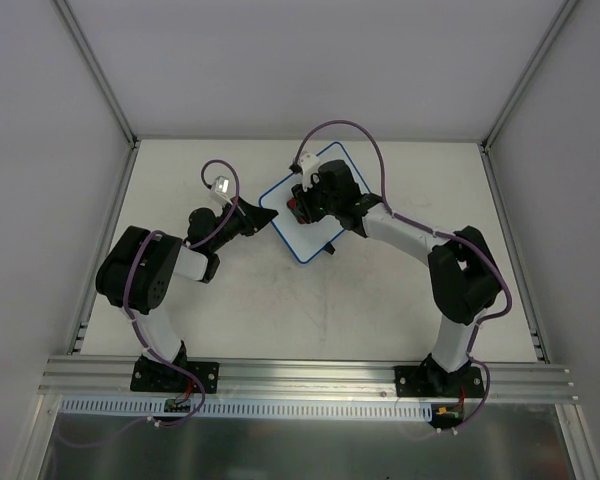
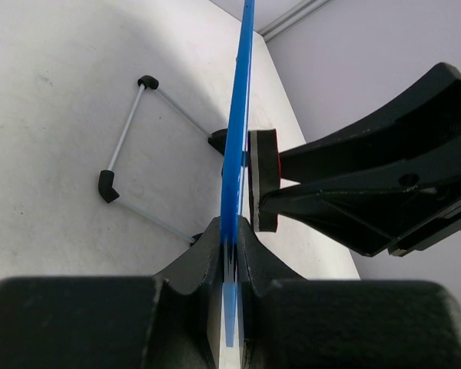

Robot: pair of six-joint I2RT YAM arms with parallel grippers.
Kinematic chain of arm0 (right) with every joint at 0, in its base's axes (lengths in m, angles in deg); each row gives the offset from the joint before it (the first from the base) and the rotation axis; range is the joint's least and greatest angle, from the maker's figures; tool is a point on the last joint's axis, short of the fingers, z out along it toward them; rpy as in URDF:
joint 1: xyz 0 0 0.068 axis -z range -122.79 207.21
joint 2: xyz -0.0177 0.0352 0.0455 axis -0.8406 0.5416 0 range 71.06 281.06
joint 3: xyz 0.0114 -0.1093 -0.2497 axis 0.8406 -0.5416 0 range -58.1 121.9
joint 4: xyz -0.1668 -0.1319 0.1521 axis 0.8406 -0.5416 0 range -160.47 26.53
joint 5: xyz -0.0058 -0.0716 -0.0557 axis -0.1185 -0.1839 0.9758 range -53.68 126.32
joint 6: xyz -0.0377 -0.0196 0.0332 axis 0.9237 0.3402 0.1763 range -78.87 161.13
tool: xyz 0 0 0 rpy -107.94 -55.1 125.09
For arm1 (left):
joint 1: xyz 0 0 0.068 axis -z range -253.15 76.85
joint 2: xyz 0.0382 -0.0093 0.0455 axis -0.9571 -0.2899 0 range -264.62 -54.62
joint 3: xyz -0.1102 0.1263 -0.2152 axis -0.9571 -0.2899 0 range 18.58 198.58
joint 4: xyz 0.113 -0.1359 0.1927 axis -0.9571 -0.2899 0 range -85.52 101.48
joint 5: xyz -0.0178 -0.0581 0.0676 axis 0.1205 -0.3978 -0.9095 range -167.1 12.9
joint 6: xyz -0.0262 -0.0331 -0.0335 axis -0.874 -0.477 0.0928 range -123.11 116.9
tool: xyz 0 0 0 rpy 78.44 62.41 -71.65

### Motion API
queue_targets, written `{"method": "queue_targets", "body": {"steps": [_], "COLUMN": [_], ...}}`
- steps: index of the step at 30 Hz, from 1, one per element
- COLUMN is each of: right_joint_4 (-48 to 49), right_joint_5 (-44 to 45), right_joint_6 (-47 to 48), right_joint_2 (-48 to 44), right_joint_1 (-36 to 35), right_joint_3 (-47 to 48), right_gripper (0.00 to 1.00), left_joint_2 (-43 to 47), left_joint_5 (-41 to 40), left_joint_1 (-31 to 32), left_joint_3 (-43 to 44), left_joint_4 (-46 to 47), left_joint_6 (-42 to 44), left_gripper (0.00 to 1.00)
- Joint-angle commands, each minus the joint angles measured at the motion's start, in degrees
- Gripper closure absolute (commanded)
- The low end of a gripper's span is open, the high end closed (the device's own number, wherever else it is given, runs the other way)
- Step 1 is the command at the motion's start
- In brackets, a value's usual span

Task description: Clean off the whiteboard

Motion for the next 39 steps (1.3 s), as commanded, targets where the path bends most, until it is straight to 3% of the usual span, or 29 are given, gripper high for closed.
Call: {"method": "queue_targets", "body": {"steps": [1, 14, 27, 39], "right_joint_4": [2.37, -1.14, -3.60, -2.55], "right_joint_5": [-0.50, 0.55, 4.68, 1.43], "right_joint_6": [1.28, 0.93, 0.23, -5.84], "right_joint_2": [1.37, 5.42, 4.28, 4.02], "right_joint_1": [0.12, 0.12, 0.47, 4.34], "right_joint_3": [4.25, 5.84, -4.79, -13.40], "right_gripper": [1.00, 1.00, 1.00, 1.00], "left_joint_2": [-1.52, -1.96, -1.34, -1.17], "left_joint_5": [0.35, 0.88, 0.97, 1.32], "left_joint_1": [0.55, 0.47, 0.55, 0.56], "left_joint_3": [0.09, -0.08, -0.35, -0.44], "left_joint_4": [6.97, 8.12, 7.68, 7.94], "left_joint_6": [1.35, 1.52, 2.23, 2.14], "left_gripper": [1.00, 1.00, 1.00, 1.00]}}
